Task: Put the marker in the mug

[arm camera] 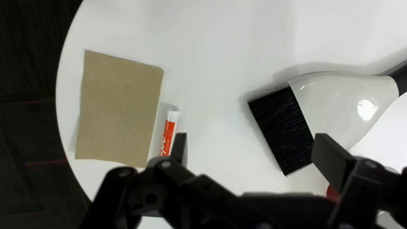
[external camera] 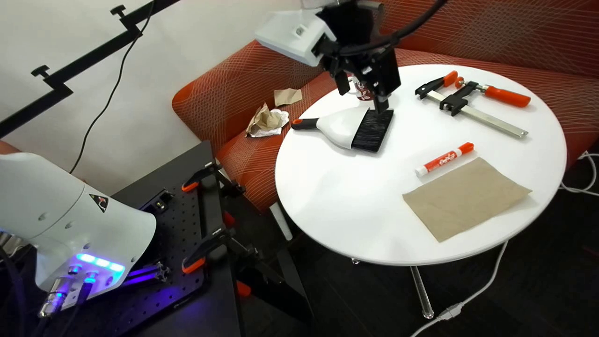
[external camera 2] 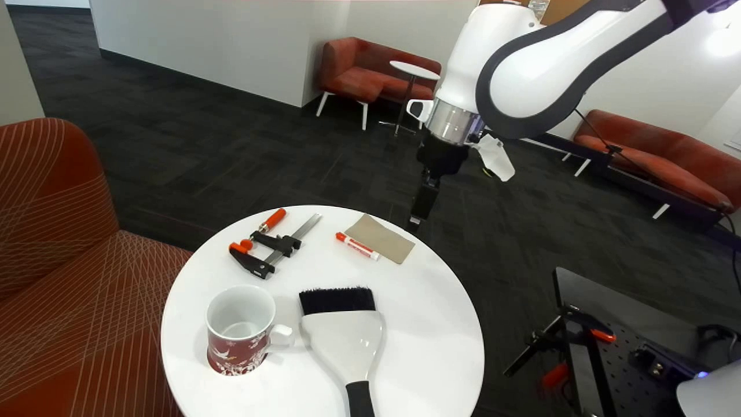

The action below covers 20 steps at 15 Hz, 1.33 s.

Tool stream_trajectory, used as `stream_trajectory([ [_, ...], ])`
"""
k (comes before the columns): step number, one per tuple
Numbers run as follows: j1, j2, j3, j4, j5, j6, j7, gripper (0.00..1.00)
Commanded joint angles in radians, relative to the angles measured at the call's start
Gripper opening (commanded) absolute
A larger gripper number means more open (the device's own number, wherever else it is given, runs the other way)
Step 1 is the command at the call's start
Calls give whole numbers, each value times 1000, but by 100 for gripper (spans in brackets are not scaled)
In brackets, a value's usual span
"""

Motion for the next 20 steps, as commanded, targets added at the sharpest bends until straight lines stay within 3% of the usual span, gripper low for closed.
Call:
stream_trajectory([
  [1, -43, 124, 42, 129, -14, -3, 30, 100],
  [10, -125, 397, 73, 430, -21, -52, 43, 100],
  [20, -128, 574, 64, 630, -44, -120, 120, 100],
])
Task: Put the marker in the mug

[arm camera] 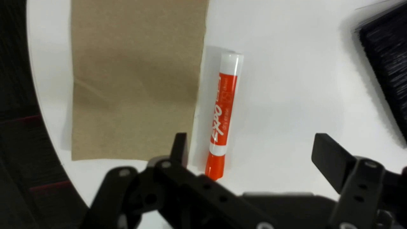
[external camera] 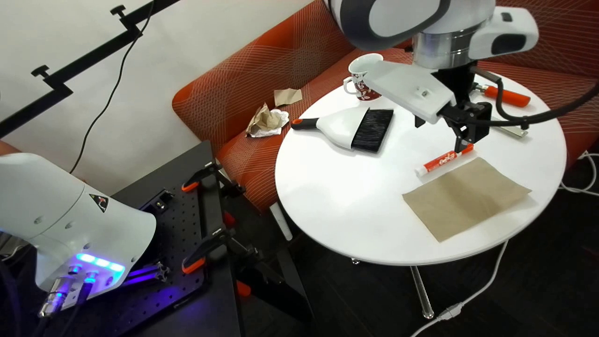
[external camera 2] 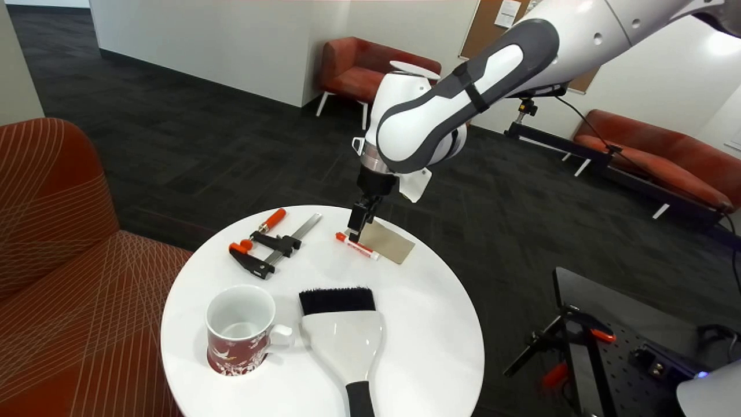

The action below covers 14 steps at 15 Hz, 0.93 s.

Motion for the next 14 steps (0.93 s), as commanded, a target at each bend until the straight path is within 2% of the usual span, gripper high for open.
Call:
stream_trajectory([
  [1, -8, 60, 9, 92, -29, -58, 61, 100],
  [12, -9, 159, 7, 212, -43, -89, 111, 100],
  [13, -9, 165, 7, 220, -42, -92, 112, 91],
  [14, -9, 171, 7, 228, -42, -95, 111, 73],
])
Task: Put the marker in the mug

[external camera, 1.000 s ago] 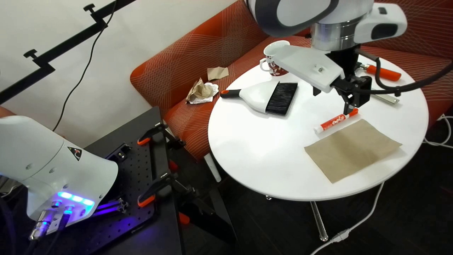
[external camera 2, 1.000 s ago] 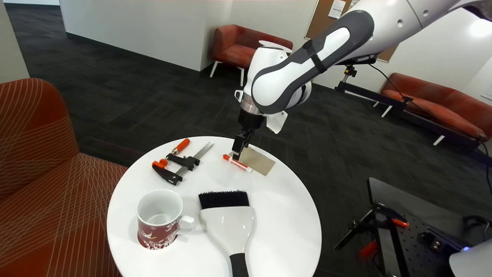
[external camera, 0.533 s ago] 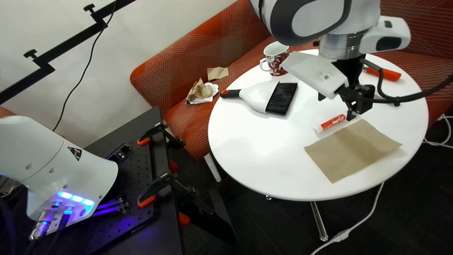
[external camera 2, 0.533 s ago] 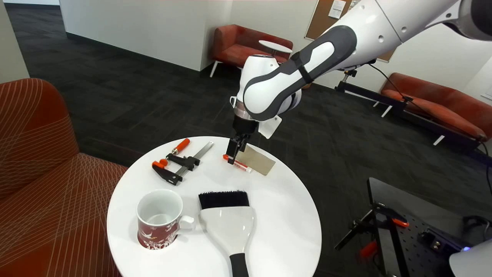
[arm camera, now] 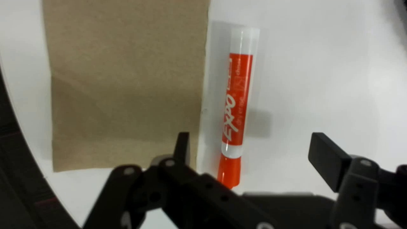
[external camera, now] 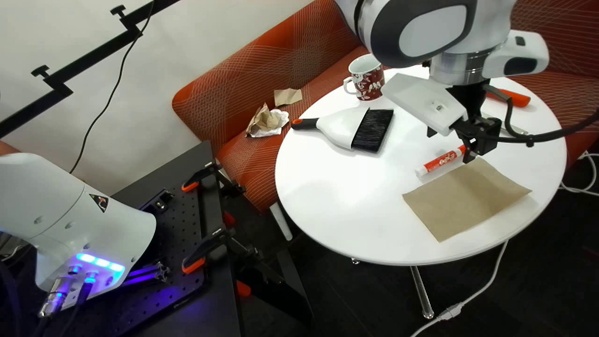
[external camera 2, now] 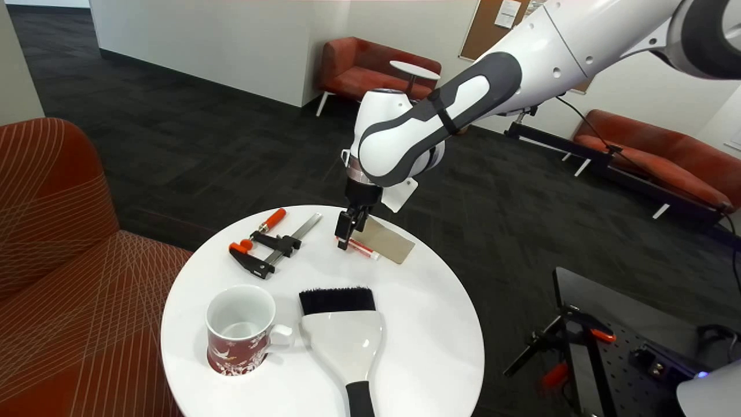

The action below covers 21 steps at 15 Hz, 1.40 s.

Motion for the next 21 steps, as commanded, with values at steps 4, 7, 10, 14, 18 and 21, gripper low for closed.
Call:
stream_trajectory([
  [4, -12, 42, 8, 74, -18, -49, 33, 41],
  [7, -14, 52, 8, 84, -17, -53, 33, 19],
  [10, -12, 44, 5, 75, -19, -57, 38, 1],
  [14, -4, -60, 8, -39, -22, -31, 30, 5],
  [18, 3, -190, 12, -159, -32, -12, 13, 5],
  [21, 11, -301, 21, -257, -40, -5, 7, 5],
])
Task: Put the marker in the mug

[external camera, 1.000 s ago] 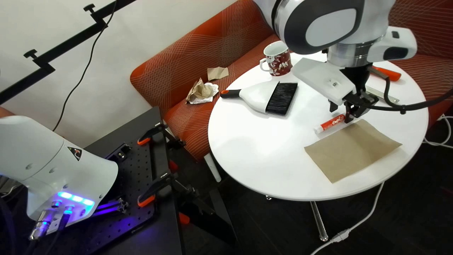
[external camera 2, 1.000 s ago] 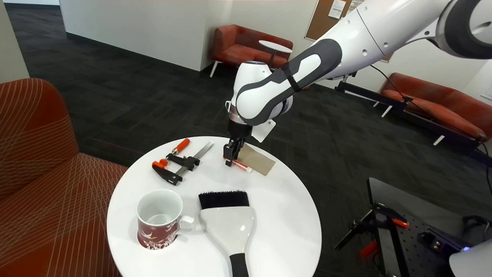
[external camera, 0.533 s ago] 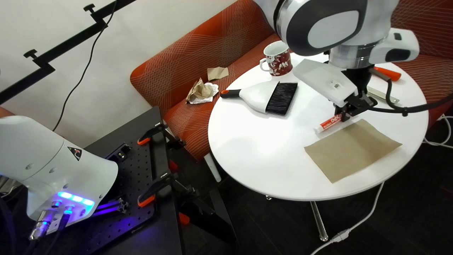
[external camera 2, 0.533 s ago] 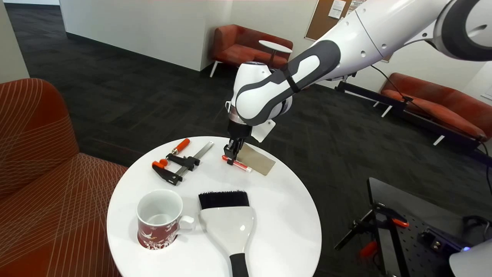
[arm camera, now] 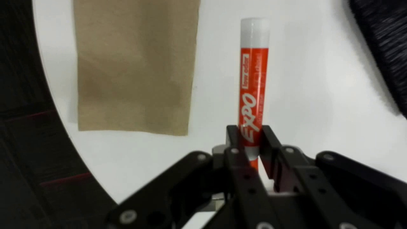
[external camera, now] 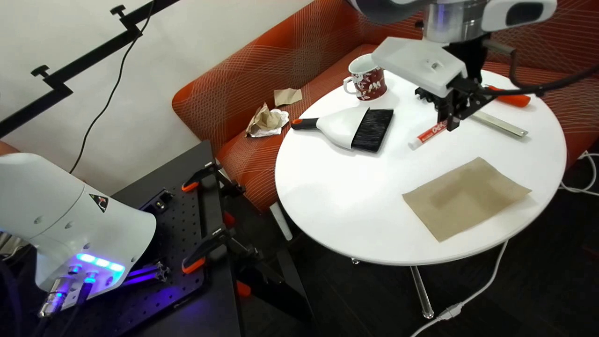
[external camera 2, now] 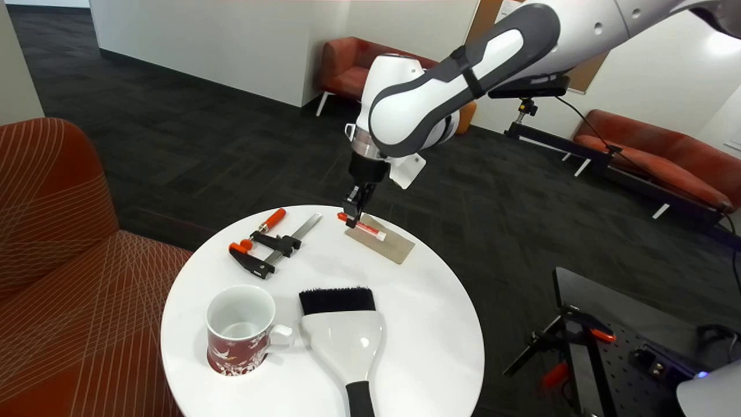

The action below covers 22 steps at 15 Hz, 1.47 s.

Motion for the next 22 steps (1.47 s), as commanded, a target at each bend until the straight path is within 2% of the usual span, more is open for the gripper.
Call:
stream_trajectory([
  [1, 12, -178, 11, -176, -27, 7, 8, 5],
  [8, 74, -363, 48, -345, -33, 29, 14, 5],
  [16, 157, -492, 89, -444, -41, 59, 10, 5],
  [19, 184, -522, 80, -457, -69, 51, 21, 5],
  [20, 170, -471, 89, -405, -40, 28, 2, 19],
  [22, 176, -487, 89, -414, -52, 26, 3, 19],
])
